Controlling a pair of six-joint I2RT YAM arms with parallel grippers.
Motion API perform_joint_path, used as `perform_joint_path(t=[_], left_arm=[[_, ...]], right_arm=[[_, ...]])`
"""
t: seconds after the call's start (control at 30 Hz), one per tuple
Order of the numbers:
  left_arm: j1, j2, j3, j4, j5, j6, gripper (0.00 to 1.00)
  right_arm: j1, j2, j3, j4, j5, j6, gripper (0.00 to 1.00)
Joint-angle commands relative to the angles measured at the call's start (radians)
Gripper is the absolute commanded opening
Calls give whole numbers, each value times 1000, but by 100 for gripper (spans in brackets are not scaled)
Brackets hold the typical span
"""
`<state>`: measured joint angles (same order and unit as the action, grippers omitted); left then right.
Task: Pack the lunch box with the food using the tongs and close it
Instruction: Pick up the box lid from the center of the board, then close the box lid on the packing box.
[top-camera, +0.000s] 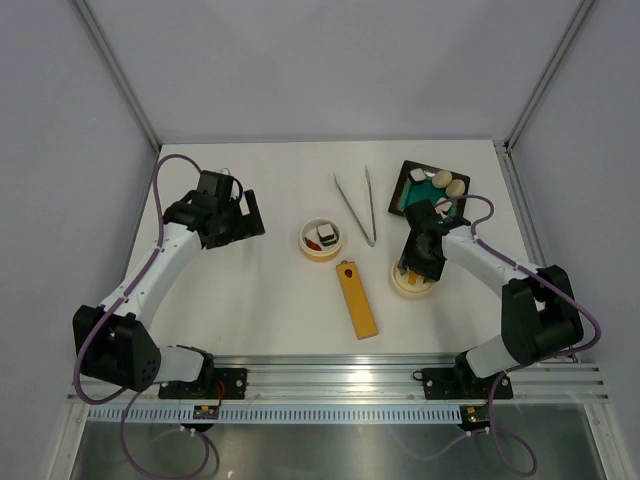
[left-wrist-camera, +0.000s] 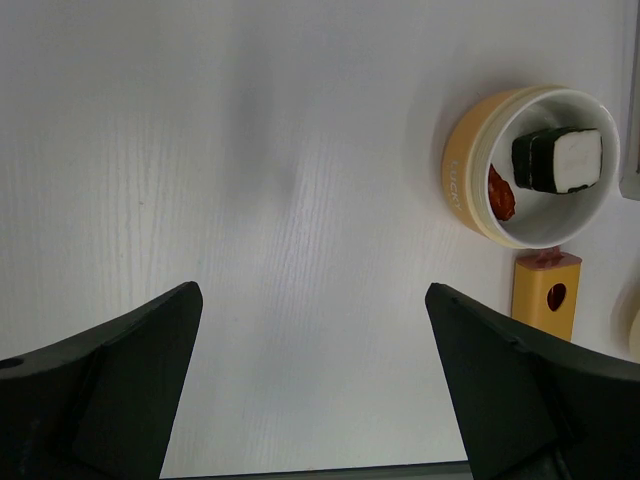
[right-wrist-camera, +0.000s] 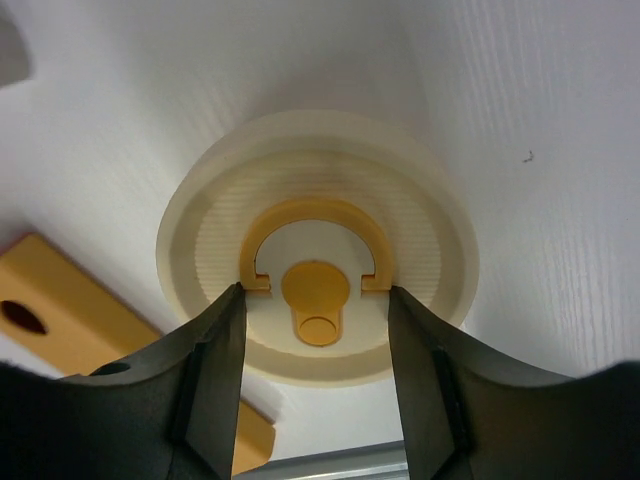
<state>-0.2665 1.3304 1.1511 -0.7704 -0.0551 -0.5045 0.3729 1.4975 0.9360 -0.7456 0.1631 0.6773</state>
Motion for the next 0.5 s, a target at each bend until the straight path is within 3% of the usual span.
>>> perform_joint_path(t=[0.0, 0.2, 0.47], left_arm=[[4, -25, 22, 8, -20, 15, 99], [9, -25, 41, -21, -67, 29, 99], [46, -49, 71, -89, -141, 17, 99]], right_arm=[[14, -46, 170, -82, -22, -62, 27], [128, 56, 476, -224, -31, -148, 28], [268, 378, 903, -342, -20, -206, 32]])
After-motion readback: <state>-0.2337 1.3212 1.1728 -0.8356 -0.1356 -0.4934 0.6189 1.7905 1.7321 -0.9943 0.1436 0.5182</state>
